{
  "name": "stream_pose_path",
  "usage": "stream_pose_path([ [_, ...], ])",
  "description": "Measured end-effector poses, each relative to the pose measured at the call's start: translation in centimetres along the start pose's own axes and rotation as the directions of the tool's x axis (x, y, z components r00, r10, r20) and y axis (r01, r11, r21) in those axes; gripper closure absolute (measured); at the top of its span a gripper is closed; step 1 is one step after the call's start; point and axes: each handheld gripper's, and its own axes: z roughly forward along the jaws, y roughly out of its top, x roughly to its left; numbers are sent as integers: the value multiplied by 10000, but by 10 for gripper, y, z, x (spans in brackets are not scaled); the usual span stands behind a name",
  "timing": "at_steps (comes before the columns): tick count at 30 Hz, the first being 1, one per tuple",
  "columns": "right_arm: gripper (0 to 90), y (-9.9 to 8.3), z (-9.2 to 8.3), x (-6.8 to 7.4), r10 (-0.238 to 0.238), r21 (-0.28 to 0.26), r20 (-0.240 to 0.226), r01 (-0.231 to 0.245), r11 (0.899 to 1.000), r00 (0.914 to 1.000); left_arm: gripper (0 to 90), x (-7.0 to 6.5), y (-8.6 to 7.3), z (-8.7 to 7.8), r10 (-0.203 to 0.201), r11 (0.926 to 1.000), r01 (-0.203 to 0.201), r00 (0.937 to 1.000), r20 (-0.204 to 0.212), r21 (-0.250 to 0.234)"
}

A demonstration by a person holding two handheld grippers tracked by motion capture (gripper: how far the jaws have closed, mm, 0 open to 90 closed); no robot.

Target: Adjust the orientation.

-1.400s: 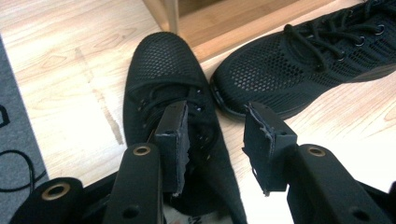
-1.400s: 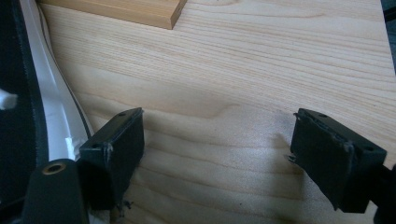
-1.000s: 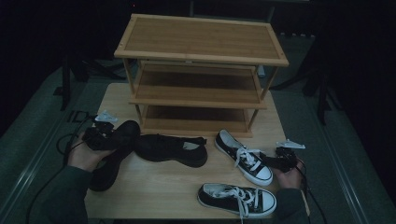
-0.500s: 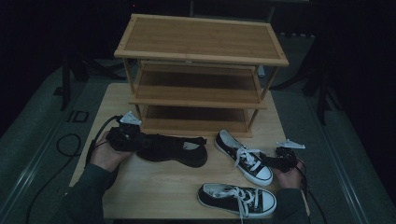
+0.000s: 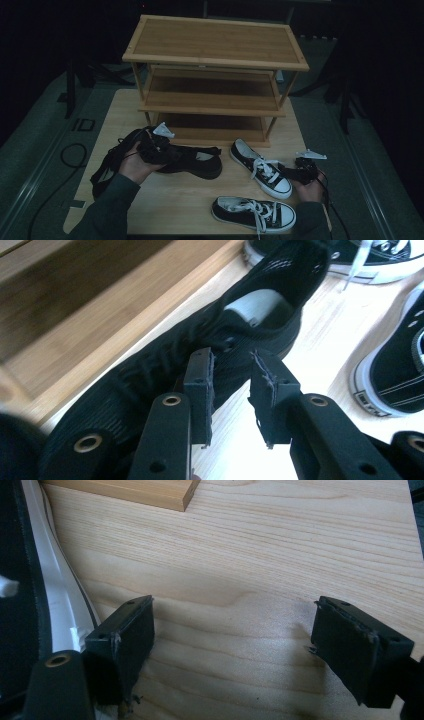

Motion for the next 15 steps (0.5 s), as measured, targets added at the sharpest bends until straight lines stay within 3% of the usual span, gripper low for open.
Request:
stream_pose_path([
  [8,171,0,0,0,25,-8,0,-25,10000,10000,680,-17,16,21,579,9983,-582,9973,448,47],
  [15,171,0,0,0,23,-7,-2,-23,10000,10000,640,-27,28,47,1041,9936,-1071,9917,755,363],
])
